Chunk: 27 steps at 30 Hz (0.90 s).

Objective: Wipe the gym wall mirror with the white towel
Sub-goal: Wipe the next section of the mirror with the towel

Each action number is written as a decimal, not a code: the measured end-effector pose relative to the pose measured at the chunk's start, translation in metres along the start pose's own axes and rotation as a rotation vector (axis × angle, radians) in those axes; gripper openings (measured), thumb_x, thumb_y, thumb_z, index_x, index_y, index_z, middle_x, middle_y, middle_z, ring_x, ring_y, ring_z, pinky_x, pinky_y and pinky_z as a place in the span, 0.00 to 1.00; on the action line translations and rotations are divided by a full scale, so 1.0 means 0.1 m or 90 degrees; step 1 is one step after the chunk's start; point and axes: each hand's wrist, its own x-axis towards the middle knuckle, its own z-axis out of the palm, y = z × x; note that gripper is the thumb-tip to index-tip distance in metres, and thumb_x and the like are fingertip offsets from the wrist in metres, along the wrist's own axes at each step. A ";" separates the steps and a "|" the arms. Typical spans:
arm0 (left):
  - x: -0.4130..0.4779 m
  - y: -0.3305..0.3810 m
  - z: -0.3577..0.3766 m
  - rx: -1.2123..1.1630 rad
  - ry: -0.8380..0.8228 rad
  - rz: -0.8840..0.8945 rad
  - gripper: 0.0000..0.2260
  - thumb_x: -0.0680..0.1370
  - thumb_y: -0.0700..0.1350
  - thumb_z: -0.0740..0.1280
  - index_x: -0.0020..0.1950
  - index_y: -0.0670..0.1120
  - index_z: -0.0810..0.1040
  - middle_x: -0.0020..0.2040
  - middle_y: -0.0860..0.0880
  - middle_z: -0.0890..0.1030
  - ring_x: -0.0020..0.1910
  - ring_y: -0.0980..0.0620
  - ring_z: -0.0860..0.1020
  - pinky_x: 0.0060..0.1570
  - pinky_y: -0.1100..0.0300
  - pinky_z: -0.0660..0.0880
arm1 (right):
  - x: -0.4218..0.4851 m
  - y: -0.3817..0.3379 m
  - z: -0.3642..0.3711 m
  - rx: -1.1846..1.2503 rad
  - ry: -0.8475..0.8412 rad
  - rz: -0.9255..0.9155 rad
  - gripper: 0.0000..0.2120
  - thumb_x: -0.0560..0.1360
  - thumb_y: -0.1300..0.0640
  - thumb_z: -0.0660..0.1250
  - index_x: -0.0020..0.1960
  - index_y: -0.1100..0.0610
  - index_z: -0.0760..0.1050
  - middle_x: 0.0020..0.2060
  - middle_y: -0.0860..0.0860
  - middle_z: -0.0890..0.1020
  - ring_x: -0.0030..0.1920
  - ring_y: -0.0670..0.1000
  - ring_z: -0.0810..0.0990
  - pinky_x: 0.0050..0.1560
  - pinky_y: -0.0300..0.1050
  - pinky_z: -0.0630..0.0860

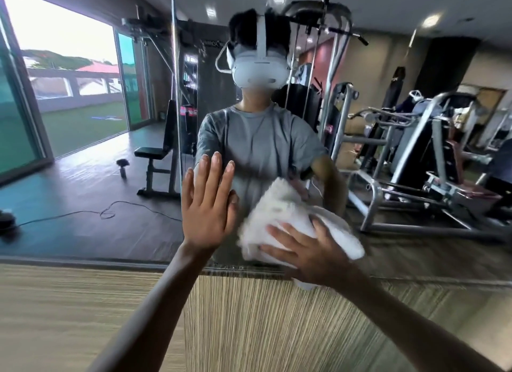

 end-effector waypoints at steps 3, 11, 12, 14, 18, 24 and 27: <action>0.01 0.00 -0.03 -0.014 0.003 -0.005 0.23 0.81 0.46 0.58 0.76 0.42 0.69 0.77 0.39 0.66 0.77 0.40 0.63 0.77 0.43 0.55 | -0.35 0.45 -0.06 -0.026 -0.024 -0.098 0.26 0.82 0.42 0.55 0.79 0.45 0.60 0.79 0.52 0.59 0.76 0.55 0.62 0.64 0.66 0.66; 0.64 -0.13 -0.08 -0.107 0.042 -0.055 0.19 0.78 0.50 0.60 0.67 0.43 0.65 0.66 0.40 0.65 0.64 0.39 0.65 0.63 0.44 0.60 | 0.83 1.11 -0.61 0.013 0.105 0.350 0.33 0.72 0.44 0.61 0.77 0.45 0.63 0.79 0.55 0.59 0.78 0.57 0.58 0.63 0.63 0.62; 0.72 -0.15 -0.08 -0.102 0.041 -0.045 0.20 0.79 0.50 0.60 0.69 0.43 0.64 0.69 0.40 0.64 0.67 0.39 0.64 0.67 0.44 0.58 | 0.88 1.01 -0.57 0.004 0.100 0.331 0.33 0.72 0.43 0.61 0.77 0.45 0.63 0.79 0.55 0.59 0.78 0.57 0.58 0.63 0.63 0.63; 0.82 -0.18 -0.08 -0.066 0.026 -0.019 0.23 0.80 0.49 0.58 0.74 0.44 0.64 0.75 0.39 0.62 0.76 0.40 0.59 0.75 0.46 0.52 | 0.81 0.85 -0.49 -0.022 0.095 0.233 0.33 0.73 0.44 0.63 0.77 0.44 0.65 0.79 0.55 0.61 0.78 0.57 0.60 0.63 0.64 0.66; 0.83 -0.19 -0.11 0.019 0.002 0.025 0.24 0.81 0.48 0.57 0.78 0.45 0.67 0.79 0.37 0.62 0.79 0.40 0.58 0.76 0.41 0.55 | 0.43 1.12 -0.45 -0.078 0.050 -0.020 0.33 0.72 0.42 0.64 0.77 0.43 0.64 0.78 0.52 0.64 0.78 0.55 0.60 0.62 0.63 0.66; 0.83 -0.13 -0.13 0.026 -0.002 0.009 0.23 0.80 0.46 0.57 0.76 0.44 0.70 0.78 0.38 0.64 0.78 0.40 0.60 0.76 0.42 0.57 | 1.03 1.88 -0.87 0.003 0.155 0.403 0.31 0.74 0.44 0.59 0.77 0.43 0.63 0.80 0.52 0.59 0.78 0.56 0.58 0.66 0.64 0.60; 0.82 -0.16 -0.15 0.019 0.000 0.016 0.23 0.81 0.47 0.56 0.75 0.44 0.71 0.77 0.38 0.65 0.78 0.40 0.61 0.77 0.43 0.56 | 1.57 1.76 -0.98 0.040 0.191 0.498 0.30 0.75 0.43 0.58 0.77 0.46 0.66 0.80 0.53 0.59 0.79 0.57 0.57 0.69 0.64 0.57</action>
